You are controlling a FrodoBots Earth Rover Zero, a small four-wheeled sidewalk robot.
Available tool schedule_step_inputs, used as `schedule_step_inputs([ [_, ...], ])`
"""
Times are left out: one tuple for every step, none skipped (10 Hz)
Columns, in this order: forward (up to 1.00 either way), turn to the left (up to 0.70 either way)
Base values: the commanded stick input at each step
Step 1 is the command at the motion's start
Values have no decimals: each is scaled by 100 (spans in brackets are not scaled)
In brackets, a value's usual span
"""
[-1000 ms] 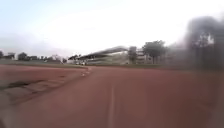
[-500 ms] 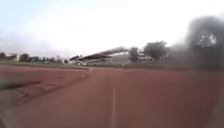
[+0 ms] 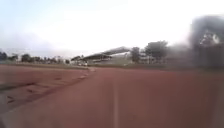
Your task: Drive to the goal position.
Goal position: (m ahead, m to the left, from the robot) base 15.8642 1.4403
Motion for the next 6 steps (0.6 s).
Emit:
schedule_step_inputs([
  [70, 0],
  [70, 0],
  [70, 0],
  [70, 0],
  [70, 0],
  [70, 0],
])
